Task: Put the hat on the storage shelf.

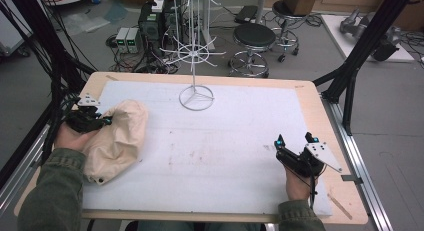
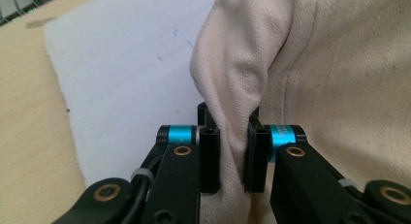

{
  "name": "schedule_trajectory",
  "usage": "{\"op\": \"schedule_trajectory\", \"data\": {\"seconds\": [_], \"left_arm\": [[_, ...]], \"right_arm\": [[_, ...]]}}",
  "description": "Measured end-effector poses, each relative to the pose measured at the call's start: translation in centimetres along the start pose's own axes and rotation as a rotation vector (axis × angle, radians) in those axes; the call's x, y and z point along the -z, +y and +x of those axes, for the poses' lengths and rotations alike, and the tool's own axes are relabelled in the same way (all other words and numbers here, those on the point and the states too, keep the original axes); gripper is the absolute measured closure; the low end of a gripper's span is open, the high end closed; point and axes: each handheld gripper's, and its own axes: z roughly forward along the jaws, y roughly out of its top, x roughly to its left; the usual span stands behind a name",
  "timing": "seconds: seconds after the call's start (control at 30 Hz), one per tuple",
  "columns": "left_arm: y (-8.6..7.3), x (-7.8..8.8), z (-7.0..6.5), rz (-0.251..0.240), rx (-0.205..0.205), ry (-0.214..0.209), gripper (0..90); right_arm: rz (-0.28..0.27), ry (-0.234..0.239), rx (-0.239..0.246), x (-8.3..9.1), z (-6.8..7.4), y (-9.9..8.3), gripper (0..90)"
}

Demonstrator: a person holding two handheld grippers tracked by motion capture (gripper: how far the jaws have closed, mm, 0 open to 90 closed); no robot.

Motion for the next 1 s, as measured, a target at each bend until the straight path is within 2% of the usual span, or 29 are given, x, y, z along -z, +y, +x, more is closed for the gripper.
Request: {"op": "schedule_trajectory", "data": {"seconds": [0.03,0.07,0.1,0.13,0.17,0.2,0.23,0.33,0.37,0.43,0.6,0.63,0.67,0.73,0.83,0.93,1.0], "left_arm": [[0.1,0.3,0.0,-0.022,0.016,0.001,80.4],[0.1,0.3,0.0,-0.022,0.016,0.001,80.4],[0.3,1.1,0.2,-0.066,0.035,0.004,80.4],[0.3,1.1,0.2,-0.066,0.035,0.004,80.4],[0.4,1.6,0.3,-0.101,0.058,0.004,80.4],[0.4,1.6,0.3,-0.101,0.058,0.004,80.4],[0.5,2.1,0.4,-0.135,0.074,0.007,80.3],[0.7,2.7,0.3,-0.164,0.081,0.025,80.4],[1.0,3.1,0.1,-0.210,0.087,0.032,80.3],[1.4,3.6,-0.1,-0.258,0.092,0.035,80.3],[2.4,4.3,-0.7,-0.318,0.086,0.048,80.3],[2.9,4.6,-1.1,-0.351,0.094,0.046,80.3],[2.9,4.6,-1.1,-0.351,0.094,0.046,80.3],[3.4,5.2,-1.4,-0.397,0.099,0.054,80.3],[3.9,5.9,-1.4,-0.446,0.118,0.068,80.4],[4.2,6.3,-1.4,-0.469,0.130,0.071,80.3],[4.5,6.8,-1.4,-0.517,0.153,0.082,80.3]], "right_arm": [[-0.002,0.001,0.002,0.0,0.0,0.0,8.0],[-0.003,0.000,0.002,0.0,0.0,0.0,7.9],[-0.003,0.000,0.002,0.0,0.0,0.0,8.0],[-0.005,0.000,0.001,0.0,0.0,0.0,7.9],[0.000,0.004,-0.005,-0.1,0.0,0.0,7.9],[-0.001,0.004,-0.006,-0.1,0.0,0.0,8.0],[0.000,0.004,-0.004,-0.1,0.0,0.0,7.9],[-0.006,0.004,-0.003,-0.1,0.0,0.1,7.9],[-0.007,0.002,-0.007,0.0,0.0,0.1,7.9],[-0.011,0.001,-0.007,-0.1,0.0,0.1,7.9],[-0.011,0.002,-0.006,0.0,0.0,0.1,7.9],[-0.013,0.002,-0.002,0.0,-0.1,0.1,7.9],[-0.013,0.002,-0.002,0.0,-0.1,0.1,7.9],[-0.014,0.001,-0.006,0.0,-0.1,0.1,8.0],[-0.014,0.002,-0.006,0.0,-0.2,0.1,8.0],[-0.012,0.001,-0.008,0.0,-0.2,0.1,8.0],[-0.016,0.001,-0.008,0.0,-0.2,0.1,8.0]]}}
